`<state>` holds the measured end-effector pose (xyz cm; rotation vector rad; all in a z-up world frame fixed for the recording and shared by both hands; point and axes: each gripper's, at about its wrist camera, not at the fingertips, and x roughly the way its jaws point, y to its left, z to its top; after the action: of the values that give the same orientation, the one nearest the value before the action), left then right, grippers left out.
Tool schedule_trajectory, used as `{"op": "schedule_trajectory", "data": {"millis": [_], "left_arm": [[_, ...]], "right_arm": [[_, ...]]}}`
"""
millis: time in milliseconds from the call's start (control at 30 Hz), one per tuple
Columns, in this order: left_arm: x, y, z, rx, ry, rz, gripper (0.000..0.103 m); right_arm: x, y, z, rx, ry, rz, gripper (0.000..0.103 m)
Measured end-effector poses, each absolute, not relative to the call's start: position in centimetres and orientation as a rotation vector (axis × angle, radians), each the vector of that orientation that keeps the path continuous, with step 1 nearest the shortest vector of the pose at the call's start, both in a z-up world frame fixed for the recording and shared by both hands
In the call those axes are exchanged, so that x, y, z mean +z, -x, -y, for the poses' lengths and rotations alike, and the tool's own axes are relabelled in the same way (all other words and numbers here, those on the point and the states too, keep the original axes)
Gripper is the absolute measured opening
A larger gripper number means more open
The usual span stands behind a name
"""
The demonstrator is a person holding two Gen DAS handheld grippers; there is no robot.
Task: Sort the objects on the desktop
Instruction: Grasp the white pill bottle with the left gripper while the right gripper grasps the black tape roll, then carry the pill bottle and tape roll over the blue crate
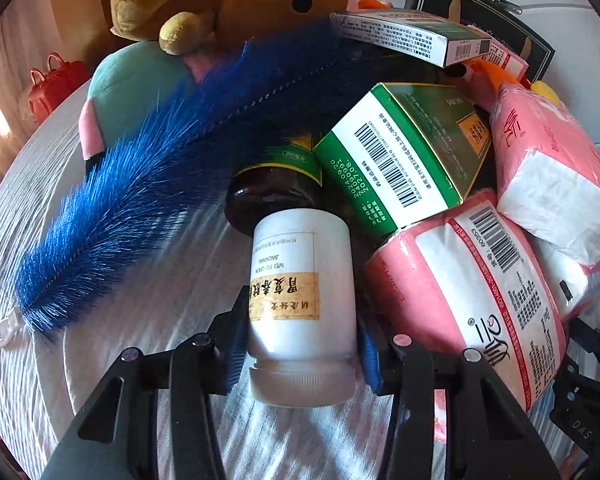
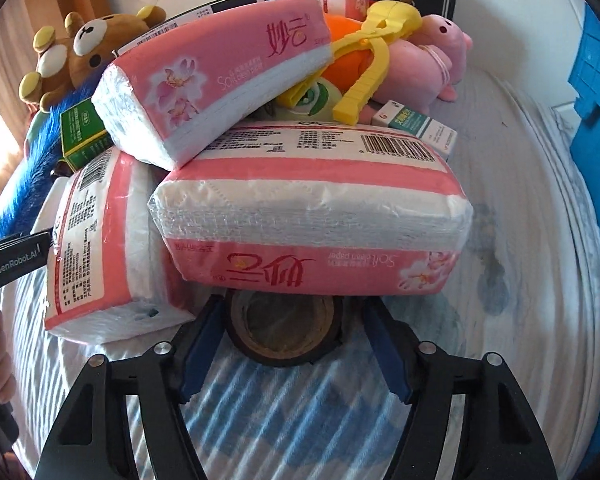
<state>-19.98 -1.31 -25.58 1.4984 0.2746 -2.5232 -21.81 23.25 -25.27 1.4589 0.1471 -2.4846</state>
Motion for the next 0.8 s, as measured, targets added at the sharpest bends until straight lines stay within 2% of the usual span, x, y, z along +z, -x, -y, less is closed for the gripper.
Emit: {"op": "schedule_trajectory", "data": {"millis": [33, 267, 500, 800], "left_arm": [[-25.5, 19.7, 1.3, -2.524, -1.498, -0.279, 0.045], [-23.7, 14.9, -0.3, -2.565, -1.47, -0.274, 0.045], [-19.8, 9.5, -3.8, -2.697, -1.385, -0.201, 0.045], [-10.7, 6.8, -8.8, -2.948, -1.145, -0.061, 0.045]], "right_arm": [[-25.1, 21.6, -23.1, -2.475, -1.45, -0.156, 0.056], [-23.9, 18.7, -24.0, -2.468, -1.443, -0.129, 0.056], [-20.2, 14.1, -26.0, -2.52, -1.332, -0.083, 0.056], [-9.3, 10.8, -28.6, -2.722, -0.936, -0.064, 0.056]]}}
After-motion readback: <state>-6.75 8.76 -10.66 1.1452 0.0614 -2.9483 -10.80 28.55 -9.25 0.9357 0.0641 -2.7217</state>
